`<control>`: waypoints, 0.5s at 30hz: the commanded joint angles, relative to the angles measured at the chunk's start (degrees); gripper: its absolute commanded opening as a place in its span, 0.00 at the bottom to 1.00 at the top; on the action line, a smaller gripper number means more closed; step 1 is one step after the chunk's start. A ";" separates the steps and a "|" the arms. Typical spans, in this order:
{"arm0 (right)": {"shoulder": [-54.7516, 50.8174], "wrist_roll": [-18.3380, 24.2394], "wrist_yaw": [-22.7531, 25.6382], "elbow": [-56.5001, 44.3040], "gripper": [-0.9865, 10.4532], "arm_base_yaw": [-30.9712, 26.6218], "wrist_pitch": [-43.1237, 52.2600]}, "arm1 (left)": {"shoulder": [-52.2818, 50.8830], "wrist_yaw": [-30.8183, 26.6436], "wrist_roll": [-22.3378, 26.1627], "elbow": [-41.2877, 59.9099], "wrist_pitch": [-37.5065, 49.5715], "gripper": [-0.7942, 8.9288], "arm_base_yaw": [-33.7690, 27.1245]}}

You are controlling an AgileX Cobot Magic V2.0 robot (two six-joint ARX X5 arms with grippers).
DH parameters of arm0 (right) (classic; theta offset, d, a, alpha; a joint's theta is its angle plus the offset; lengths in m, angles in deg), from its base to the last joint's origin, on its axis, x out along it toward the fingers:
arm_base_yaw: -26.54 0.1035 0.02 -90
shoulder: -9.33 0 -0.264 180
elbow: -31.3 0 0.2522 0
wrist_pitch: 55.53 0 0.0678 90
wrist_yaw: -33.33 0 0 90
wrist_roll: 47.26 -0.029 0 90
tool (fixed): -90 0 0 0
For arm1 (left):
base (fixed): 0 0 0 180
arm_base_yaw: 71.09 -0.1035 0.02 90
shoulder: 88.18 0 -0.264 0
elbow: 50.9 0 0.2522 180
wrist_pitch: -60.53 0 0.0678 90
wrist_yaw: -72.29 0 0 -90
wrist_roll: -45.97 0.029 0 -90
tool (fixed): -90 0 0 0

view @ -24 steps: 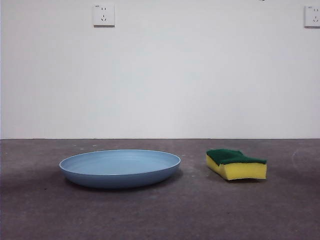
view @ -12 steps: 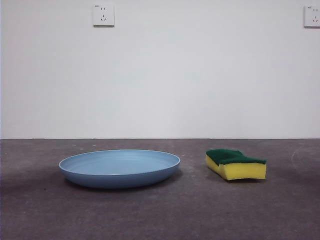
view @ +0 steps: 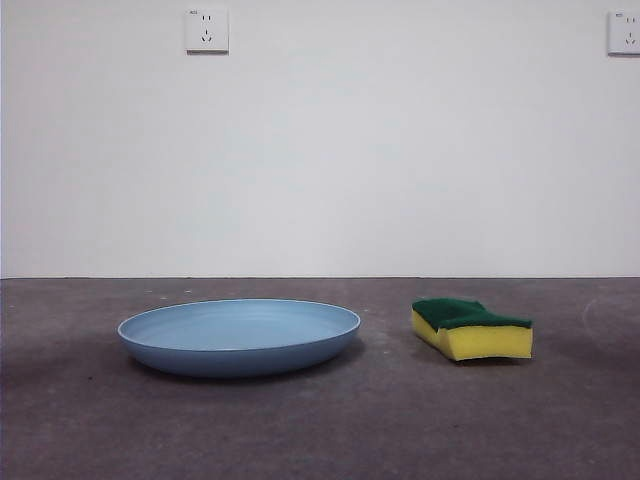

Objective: Pick up the plate,pick up the cloth,clean the plate with the cloth

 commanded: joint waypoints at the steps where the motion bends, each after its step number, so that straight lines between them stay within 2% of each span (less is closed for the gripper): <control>1: -0.04 0.28 0.15 -0.46 0.09 0.00 0.35 | -4.02 0.15 0.90 5.81 7.04 0.08 -4.26; 6: -0.04 0.28 0.15 -0.46 0.09 0.00 0.35 | -11.74 1.70 0.50 16.46 15.26 0.08 -10.10; 9: -0.04 0.28 0.15 -0.46 0.09 0.00 0.35 | -16.37 4.17 0.46 21.66 15.67 0.08 -12.81; 15: -0.04 0.28 0.15 -0.46 0.09 0.00 0.35 | -20.98 4.39 0.44 28.17 15.72 0.08 -15.15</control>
